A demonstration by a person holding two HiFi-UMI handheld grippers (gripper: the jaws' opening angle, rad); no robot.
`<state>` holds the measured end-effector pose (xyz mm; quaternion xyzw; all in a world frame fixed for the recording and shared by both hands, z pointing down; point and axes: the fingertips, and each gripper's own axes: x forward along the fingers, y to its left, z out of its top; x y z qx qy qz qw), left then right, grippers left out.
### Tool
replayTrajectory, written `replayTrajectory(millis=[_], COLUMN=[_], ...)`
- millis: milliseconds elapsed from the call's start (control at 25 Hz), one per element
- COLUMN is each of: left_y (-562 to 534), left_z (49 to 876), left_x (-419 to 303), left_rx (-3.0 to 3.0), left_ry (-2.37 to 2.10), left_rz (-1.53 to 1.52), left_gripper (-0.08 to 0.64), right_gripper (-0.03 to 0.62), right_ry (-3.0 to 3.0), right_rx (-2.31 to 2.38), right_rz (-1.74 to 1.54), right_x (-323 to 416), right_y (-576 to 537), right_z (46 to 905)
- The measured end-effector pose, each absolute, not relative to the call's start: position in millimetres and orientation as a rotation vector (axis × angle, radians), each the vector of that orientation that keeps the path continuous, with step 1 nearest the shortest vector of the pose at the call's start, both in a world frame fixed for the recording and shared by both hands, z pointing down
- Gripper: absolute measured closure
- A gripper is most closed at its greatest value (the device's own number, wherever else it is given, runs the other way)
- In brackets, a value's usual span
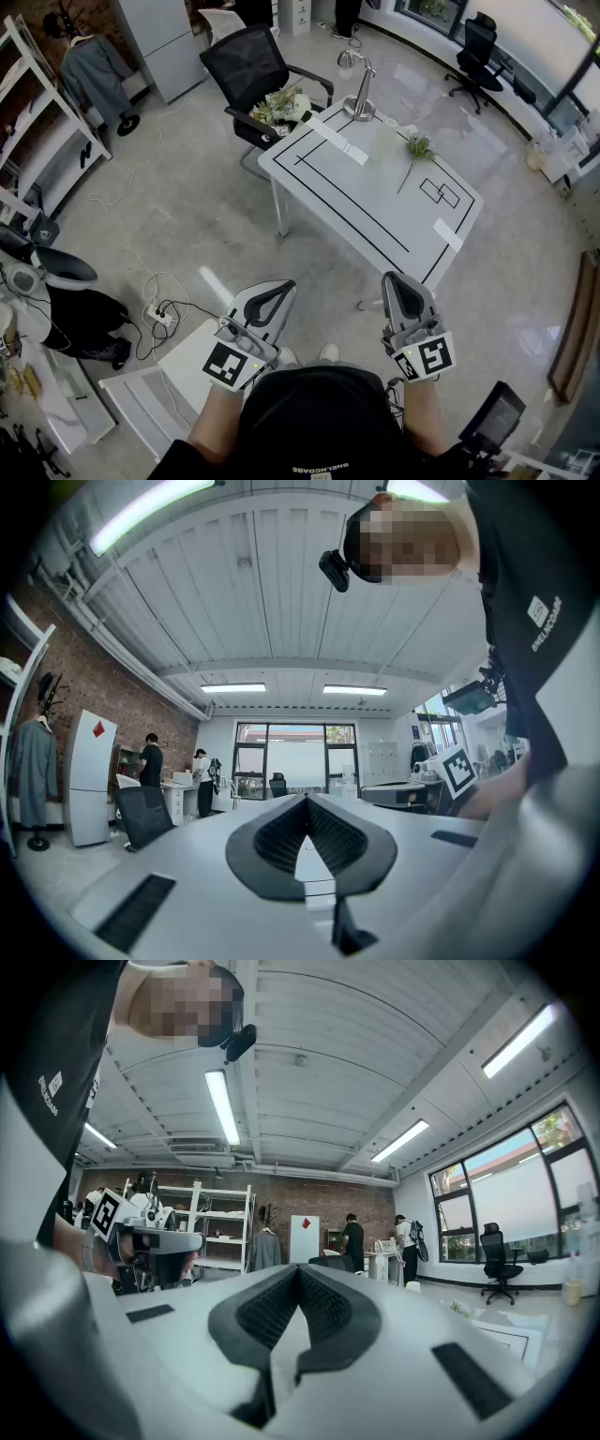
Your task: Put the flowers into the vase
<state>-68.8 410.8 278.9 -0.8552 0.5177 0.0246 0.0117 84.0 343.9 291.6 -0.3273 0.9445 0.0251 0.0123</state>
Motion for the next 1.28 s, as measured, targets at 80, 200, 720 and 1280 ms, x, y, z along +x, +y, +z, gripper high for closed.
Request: replayTrajectory(millis=[80, 200, 720, 1280], left_y=[411.2, 412.3, 425.2, 411.1], left_z=[279.0, 278.0, 292.3, 318.9], left_x=[-69.2, -71.9, -109.1, -148.4], left_rx=[-2.676, -2.672, -2.688, -2.703], left_ry=[1.631, 1.658, 1.729, 1.743], left_rz=[0.082, 0.105, 0.078, 0.048], left_gripper=[0.557, 0.557, 0.557, 0.557], right_gripper=[0.583, 0.583, 0.581, 0.581], right_ry=[2.943, 2.946, 2.915, 2.913], right_rx=[-1.014, -1.001, -1.015, -1.116], right_rz=[0.071, 0.065, 0.002, -0.044], right_x=[83.6, 81.8, 55.0, 40.5], right_y=[345.4, 348.2, 356.7, 341.2], right_z=[291.0, 290.8, 289.7, 319.9])
